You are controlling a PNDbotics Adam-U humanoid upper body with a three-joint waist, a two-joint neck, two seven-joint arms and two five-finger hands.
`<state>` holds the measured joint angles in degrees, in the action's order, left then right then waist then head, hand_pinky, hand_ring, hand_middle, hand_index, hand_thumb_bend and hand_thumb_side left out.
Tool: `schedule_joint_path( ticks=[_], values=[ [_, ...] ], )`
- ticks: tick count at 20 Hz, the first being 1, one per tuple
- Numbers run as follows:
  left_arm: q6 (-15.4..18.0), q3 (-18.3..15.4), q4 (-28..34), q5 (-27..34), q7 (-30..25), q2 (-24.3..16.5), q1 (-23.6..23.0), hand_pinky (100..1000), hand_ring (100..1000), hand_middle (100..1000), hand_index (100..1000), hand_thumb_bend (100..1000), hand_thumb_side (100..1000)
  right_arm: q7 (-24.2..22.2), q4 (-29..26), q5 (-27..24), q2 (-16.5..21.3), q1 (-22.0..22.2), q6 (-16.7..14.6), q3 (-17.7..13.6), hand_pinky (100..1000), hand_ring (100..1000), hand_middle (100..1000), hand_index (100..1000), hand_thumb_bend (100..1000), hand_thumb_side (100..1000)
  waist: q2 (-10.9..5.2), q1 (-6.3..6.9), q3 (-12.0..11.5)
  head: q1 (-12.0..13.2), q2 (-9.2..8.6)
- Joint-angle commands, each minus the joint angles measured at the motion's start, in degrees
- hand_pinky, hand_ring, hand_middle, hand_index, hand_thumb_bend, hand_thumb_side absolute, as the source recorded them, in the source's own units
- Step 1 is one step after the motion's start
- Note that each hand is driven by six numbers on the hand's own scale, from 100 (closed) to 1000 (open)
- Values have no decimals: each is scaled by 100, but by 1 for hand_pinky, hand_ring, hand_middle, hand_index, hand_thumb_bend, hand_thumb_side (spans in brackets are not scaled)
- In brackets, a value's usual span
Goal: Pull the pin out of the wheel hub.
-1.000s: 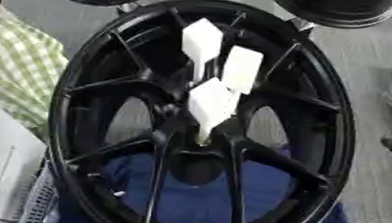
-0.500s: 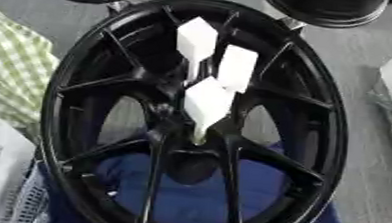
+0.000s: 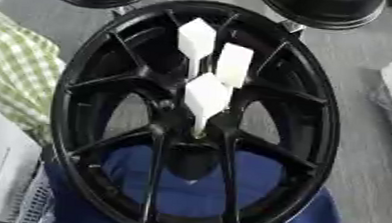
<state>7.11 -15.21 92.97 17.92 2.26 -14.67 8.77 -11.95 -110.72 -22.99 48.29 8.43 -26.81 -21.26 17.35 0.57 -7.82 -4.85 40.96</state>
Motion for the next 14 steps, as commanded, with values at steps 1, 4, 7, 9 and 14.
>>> schedule_joint_path(
  ticks=[1,4,7,9,14],
  values=[
    [63,-110,164,19,15,-182,-94,836,562,538,766,324,751,344,121,232,788,-33,-107,14,973,832,642,773,100,155,-202,3,-39,-42,159],
    [82,-163,138,10,63,-196,-206,835,562,538,766,323,750,601,285,308,1302,-212,-151,124,966,834,649,775,100,134,-283,11,-73,-128,264],
    [118,-196,139,-19,94,-223,-328,836,562,538,766,320,748,704,542,143,1808,-508,-230,234,959,836,656,779,100,123,-352,10,-74,-171,309],
    [144,-208,173,-33,110,-247,-412,836,562,538,767,319,747,688,774,-69,2102,-808,-297,329,958,840,663,782,100,109,-385,7,-77,-210,314],
    [177,-213,273,-18,119,-280,-535,836,562,539,767,319,743,238,1269,-642,2500,-1831,-454,704,953,857,686,788,100,100,-430,4,-110,-373,315]
  ],
)
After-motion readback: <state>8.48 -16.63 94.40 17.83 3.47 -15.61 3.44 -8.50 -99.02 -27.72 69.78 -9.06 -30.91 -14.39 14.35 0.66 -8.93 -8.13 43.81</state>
